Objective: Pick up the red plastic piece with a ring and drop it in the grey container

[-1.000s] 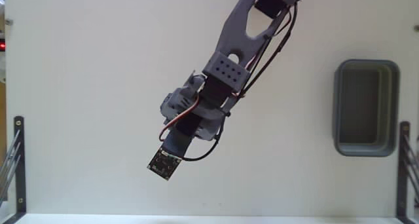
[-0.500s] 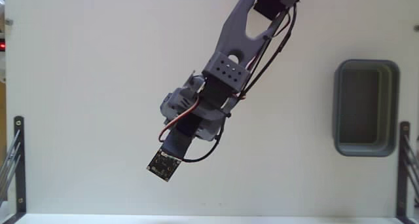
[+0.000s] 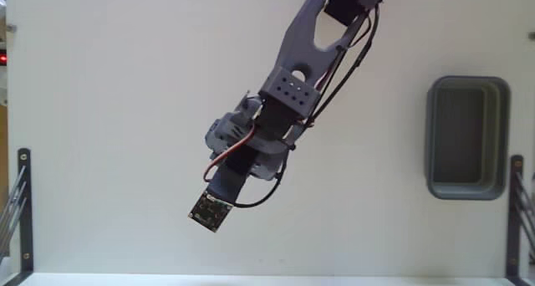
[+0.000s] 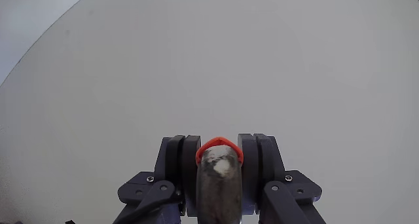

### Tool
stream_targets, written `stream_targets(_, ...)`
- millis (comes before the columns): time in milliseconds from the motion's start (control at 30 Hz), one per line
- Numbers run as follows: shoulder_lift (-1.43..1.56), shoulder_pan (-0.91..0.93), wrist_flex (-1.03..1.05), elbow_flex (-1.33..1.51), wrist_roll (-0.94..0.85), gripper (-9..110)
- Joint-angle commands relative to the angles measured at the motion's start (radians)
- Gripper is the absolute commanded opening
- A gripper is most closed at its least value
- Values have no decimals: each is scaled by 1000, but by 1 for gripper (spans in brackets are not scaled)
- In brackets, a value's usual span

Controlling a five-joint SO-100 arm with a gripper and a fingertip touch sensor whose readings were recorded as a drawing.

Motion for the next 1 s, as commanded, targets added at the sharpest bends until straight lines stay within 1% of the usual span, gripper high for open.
stream_targets(0, 50, -33, 10, -47, 2, 28)
stream_targets(467, 82, -231, 24, -29, 2, 28)
stream_targets(967, 129, -521, 43, -1, 2, 28)
